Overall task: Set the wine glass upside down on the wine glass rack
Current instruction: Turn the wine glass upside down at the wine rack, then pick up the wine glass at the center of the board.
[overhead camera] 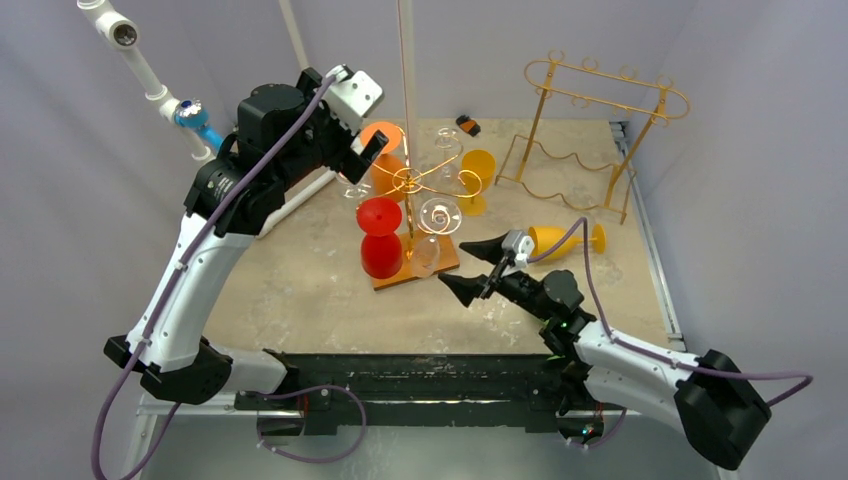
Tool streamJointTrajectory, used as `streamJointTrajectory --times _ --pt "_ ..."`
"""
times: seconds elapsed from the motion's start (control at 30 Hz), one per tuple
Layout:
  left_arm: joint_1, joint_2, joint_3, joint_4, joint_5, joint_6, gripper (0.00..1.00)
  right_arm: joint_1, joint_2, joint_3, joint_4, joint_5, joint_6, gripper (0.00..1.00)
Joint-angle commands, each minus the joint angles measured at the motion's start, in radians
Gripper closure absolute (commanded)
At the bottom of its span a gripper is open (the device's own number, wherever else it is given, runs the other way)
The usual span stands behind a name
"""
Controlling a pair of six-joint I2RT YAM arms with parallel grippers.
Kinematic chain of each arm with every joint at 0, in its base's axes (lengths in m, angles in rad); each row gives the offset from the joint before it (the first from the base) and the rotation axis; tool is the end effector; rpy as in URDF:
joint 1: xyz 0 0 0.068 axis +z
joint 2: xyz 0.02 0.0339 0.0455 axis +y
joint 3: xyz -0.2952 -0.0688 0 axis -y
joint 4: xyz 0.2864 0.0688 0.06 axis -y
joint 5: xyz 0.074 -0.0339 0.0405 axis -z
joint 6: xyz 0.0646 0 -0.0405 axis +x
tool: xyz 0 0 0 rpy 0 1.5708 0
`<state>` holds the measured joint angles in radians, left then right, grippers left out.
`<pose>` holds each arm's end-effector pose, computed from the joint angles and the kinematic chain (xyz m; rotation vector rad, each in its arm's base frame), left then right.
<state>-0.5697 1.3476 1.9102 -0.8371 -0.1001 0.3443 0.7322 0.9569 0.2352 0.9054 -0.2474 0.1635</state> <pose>0.2544 -0.1553 0.5674 0.7505 1.6848 -0.0652 0.1671 0.1715 0.2356 -0.6103 1.3209 0.9109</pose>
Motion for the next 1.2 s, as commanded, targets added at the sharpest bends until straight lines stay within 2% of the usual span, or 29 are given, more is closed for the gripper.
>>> streamJointTrajectory --times 0.0,0.1,0.2,0.37,0.4,0.43,0.47,0.53,0.57,0.77,0.97,1.17 --pt "0.002 -0.021 -0.006 -0.004 -0.06 -0.021 0.0 -0.002 -0.094 0.052 -0.109 0.02 -0.012 0.14" --pt "0.002 -0.021 -0.009 -0.005 -0.058 -0.021 0.0 -0.002 -0.176 0.106 -0.271 0.054 -0.001 0.15" --pt "0.002 -0.021 -0.012 0.0 -0.051 -0.021 0.0 -0.004 -0.235 0.222 -0.508 0.142 0.034 0.16" --pt "0.003 -0.014 -0.001 0.004 -0.028 -0.036 0.0 -0.022 -0.23 0.465 -0.862 0.332 0.151 0.24" --pt "0.003 -0.009 0.007 0.0 -0.026 -0.036 0.0 -0.031 -0.216 0.515 -0.935 0.372 0.176 0.2" --pt "0.003 -0.004 0.017 -0.004 -0.022 -0.041 0.0 -0.048 -0.197 0.563 -0.998 0.402 0.2 0.09" --pt "0.002 0.001 0.026 -0.006 -0.02 -0.043 0.0 -0.07 -0.178 0.605 -1.064 0.435 0.234 0.02" --pt "0.003 0.006 0.041 -0.009 -0.017 -0.042 0.0 -0.136 -0.142 0.672 -1.17 0.456 0.305 0.01" --pt "0.003 0.004 0.051 -0.007 -0.007 -0.028 0.0 -0.231 -0.144 0.701 -1.264 0.467 0.372 0.01" --pt "0.002 -0.004 0.05 -0.007 0.009 -0.012 0.0 -0.277 -0.137 0.699 -1.376 0.605 0.412 0.01" --pt "0.003 -0.009 0.04 0.006 0.015 -0.024 0.0 -0.308 0.062 0.742 -1.412 0.693 0.385 0.05" --pt "0.004 -0.014 0.024 0.023 0.013 -0.027 0.0 -0.317 0.31 0.769 -1.435 0.843 0.36 0.07"
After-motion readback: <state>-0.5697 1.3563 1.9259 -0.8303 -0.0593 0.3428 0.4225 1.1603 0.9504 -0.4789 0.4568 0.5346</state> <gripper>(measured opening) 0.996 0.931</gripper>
